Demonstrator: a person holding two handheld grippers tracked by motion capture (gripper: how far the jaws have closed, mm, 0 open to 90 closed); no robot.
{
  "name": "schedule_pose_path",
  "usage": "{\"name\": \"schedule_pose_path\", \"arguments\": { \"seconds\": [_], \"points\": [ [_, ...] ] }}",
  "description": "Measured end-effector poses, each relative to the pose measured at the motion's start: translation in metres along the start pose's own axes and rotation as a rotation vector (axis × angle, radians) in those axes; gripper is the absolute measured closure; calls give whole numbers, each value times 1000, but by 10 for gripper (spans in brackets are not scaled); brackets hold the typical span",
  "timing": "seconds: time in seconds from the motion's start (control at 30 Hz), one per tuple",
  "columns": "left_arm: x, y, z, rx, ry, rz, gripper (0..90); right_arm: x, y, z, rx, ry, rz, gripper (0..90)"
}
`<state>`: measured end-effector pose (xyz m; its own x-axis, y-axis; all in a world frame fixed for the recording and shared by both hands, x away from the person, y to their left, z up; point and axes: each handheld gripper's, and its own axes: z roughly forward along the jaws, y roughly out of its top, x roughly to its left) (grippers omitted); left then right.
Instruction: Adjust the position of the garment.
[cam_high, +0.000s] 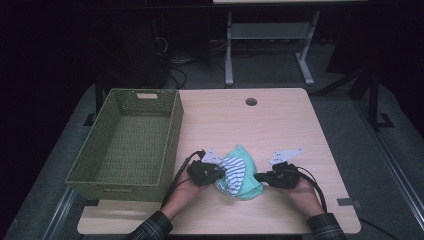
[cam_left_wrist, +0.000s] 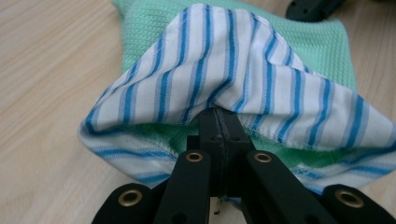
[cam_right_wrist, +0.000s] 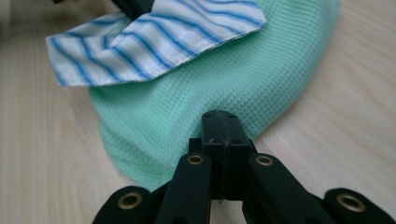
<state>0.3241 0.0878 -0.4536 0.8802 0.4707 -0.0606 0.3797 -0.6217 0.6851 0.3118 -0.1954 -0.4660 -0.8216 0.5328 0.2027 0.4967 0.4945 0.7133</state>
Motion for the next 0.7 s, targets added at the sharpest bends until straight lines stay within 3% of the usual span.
{"name": "schedule_pose_path", "arguments": {
  "seconds": [0.27, 0.47, 0.6, 0.7],
  "points": [
    [3, 11, 12, -8, -13, 30, 894, 13, -14, -9, 5, 20, 7, 897],
    [4, 14, 11, -13, -11, 40, 880, 14, -22, -17, -13, -11, 13, 895],
    [5, 16, 3, -14, -26, 36, 829, 8, -27, -28, -58, -62, 43, 761],
    [3, 19, -3, 5, -39, 48, 751, 3, -32, -38, -95, -135, 65, 579]
  ]
}}
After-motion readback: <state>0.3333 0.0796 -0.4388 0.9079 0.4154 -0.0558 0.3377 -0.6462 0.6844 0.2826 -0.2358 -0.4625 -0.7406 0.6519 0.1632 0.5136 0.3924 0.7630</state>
